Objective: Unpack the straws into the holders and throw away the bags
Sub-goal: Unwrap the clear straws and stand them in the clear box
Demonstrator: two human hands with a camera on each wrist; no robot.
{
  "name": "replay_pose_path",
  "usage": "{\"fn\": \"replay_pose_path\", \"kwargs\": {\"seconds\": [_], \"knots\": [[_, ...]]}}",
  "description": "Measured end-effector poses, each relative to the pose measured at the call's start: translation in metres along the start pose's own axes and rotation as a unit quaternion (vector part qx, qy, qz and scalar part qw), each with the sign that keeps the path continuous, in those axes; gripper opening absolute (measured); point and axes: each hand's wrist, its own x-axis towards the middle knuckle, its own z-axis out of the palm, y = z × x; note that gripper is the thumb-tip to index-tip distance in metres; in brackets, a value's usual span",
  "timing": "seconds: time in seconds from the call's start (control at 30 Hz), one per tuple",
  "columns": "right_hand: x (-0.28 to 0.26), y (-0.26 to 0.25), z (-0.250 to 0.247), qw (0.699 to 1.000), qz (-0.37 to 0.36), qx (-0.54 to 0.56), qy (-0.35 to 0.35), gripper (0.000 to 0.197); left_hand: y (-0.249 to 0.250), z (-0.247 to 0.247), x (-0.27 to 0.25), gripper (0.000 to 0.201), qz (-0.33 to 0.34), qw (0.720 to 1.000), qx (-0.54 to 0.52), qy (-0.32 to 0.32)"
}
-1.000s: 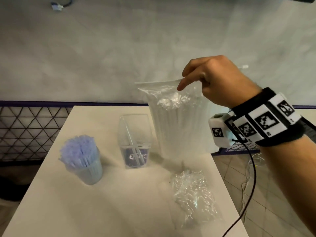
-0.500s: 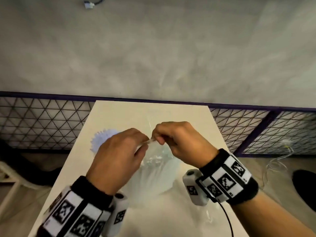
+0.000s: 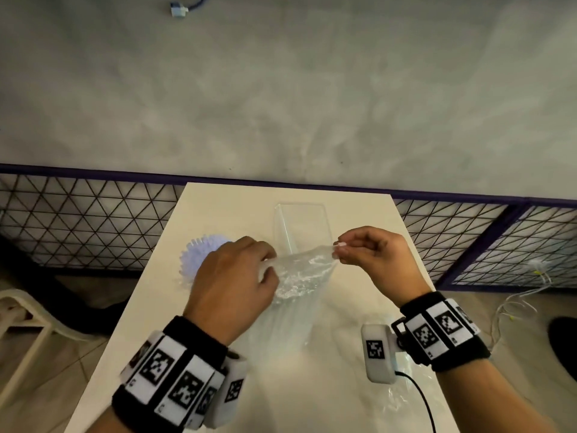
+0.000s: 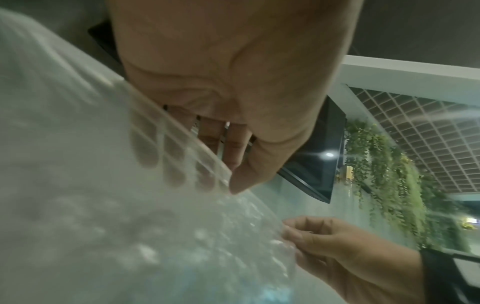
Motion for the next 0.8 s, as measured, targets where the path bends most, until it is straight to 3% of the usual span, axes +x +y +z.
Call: {"fn": "replay_pose_path", "kwargs": {"seconds": [0.2, 0.37, 0.47, 0.6, 0.8], "knots": [[-0.003, -0.001, 0.004, 0.997, -0.013, 0.076, 0.009, 0.019, 0.043, 0.043, 0.029, 0.032, 0.063, 0.996, -0.056, -0.007], [-0.007, -0.003, -0.001, 0.998, -0.036, 0.056, 0.006, 0.023, 0.047, 0.057, 0.039, 0.026, 0.07, 0.99, -0.122, 0.015], [-0.009, -0.002, -0.003, 0.996, -0.082, -0.027, -0.003, 0.025, 0.045, 0.06, 0.039, 0.021, 0.072, 0.987, -0.141, 0.022], [-0.011, -0.004, 0.002, 0.967, -0.176, -0.181, -0.022, 0.035, 0.046, 0.06, 0.039, 0.012, 0.091, 0.987, -0.131, 0.037], [-0.004, 0.006, 0.01, 0.964, -0.17, -0.205, -0.007, 0.044, 0.039, 0.047, 0.039, 0.012, 0.087, 0.995, -0.032, 0.025]]}}
